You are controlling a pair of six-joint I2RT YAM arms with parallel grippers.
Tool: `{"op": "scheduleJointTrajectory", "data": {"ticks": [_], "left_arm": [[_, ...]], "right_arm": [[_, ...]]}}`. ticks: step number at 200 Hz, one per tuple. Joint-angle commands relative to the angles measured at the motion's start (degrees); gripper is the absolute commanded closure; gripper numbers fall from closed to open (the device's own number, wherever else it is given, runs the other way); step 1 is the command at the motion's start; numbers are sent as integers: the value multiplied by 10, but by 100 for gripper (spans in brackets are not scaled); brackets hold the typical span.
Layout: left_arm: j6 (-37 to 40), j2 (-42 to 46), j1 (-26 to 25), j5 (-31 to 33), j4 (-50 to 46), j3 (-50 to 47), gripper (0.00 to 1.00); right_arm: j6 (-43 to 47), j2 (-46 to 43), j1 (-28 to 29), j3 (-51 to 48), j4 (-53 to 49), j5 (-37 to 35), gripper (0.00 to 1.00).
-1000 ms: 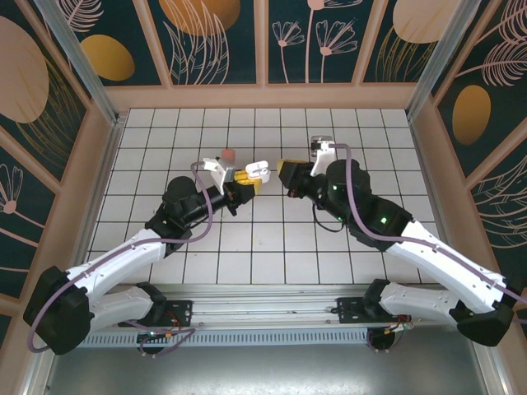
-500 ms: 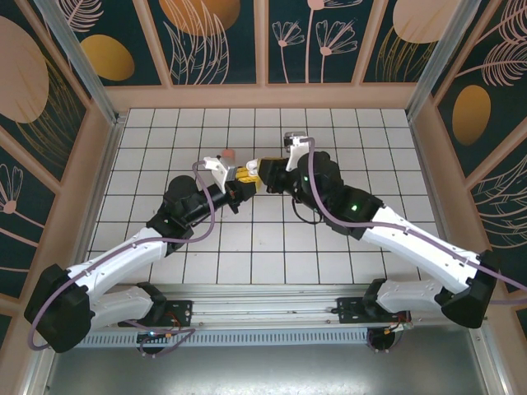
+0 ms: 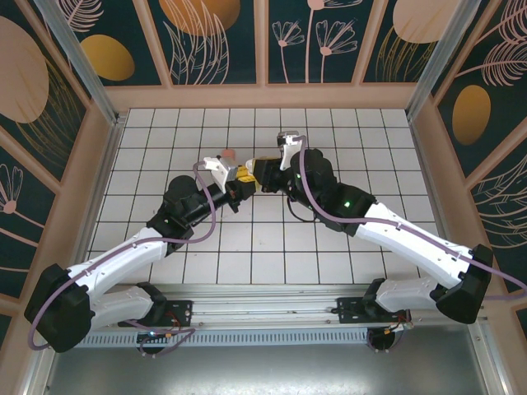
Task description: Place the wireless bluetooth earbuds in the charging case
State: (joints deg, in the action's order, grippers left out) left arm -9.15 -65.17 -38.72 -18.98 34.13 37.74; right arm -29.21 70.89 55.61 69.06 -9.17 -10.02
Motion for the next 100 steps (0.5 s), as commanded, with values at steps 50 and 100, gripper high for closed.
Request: {"op": "scheduleJointTrajectory", "data": {"ticks": [50, 100], "left_arm": [[9, -8, -5, 3, 50, -1, 100], [10, -11, -5, 3, 54, 0, 100]], "right_arm": [[-34, 3, 5, -7, 29, 24, 84], [-47, 4, 4, -17, 40, 26, 84]]}}
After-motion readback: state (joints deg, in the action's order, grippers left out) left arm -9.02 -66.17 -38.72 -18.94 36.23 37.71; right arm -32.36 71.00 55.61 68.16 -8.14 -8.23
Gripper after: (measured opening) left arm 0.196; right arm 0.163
